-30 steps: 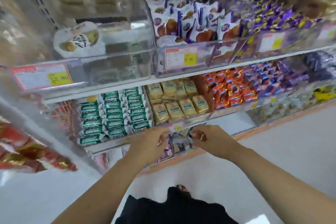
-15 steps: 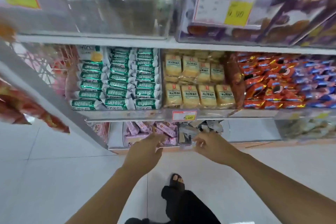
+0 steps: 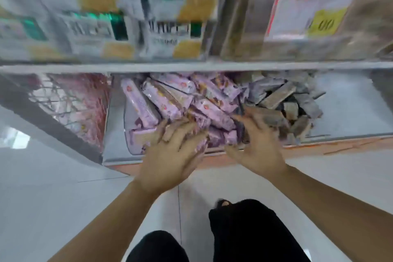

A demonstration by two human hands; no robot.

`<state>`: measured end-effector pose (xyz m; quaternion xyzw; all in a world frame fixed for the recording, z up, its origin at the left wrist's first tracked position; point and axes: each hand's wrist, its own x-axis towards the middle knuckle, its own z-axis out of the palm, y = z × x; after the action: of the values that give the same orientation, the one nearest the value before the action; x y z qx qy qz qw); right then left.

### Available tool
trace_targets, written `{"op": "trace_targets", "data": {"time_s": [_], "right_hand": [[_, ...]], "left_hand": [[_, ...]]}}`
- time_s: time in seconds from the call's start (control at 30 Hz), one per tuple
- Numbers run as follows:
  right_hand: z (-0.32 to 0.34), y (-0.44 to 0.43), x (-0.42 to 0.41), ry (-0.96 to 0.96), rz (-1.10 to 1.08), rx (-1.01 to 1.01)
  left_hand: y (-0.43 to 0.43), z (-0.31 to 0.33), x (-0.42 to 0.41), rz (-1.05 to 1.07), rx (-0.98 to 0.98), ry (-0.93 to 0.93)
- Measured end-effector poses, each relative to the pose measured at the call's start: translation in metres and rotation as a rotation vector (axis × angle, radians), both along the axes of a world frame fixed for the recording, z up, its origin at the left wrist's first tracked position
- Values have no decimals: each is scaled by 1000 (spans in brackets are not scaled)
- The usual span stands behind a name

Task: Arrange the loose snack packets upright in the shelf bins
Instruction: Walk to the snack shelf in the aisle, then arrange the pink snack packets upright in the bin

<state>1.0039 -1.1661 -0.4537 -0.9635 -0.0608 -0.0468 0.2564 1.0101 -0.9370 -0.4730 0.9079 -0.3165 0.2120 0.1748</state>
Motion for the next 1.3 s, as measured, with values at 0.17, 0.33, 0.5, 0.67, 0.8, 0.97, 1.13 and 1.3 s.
{"op": "trace_targets", "data": {"time_s": [0.17, 0.33, 0.5, 0.67, 0.8, 0.97, 1.13, 1.3], "right_hand": [[-46, 2, 7, -392, 0, -40], [-61, 6, 11, -555, -17, -13], [-65, 4, 13, -639, 1, 12], [-68, 2, 12, -630, -31, -7], [-66, 2, 10, -607, -35, 4], [-60, 0, 8, -522, 24, -14], [-50, -9, 3, -362, 100, -48], [-39, -18, -1, -242, 188, -79]], "left_hand": [[0, -24, 12, -59, -52, -177], [-3, -36, 17, -31, -69, -321], [-6, -43, 21, -8, -87, -477], [-8, -45, 15, 30, -35, -475], [-13, -37, 4, 92, 3, -391], [-19, -28, -12, 203, -11, -244], [-32, -21, -33, 347, -48, -135], [-41, -14, -53, 429, -92, -55]]}}
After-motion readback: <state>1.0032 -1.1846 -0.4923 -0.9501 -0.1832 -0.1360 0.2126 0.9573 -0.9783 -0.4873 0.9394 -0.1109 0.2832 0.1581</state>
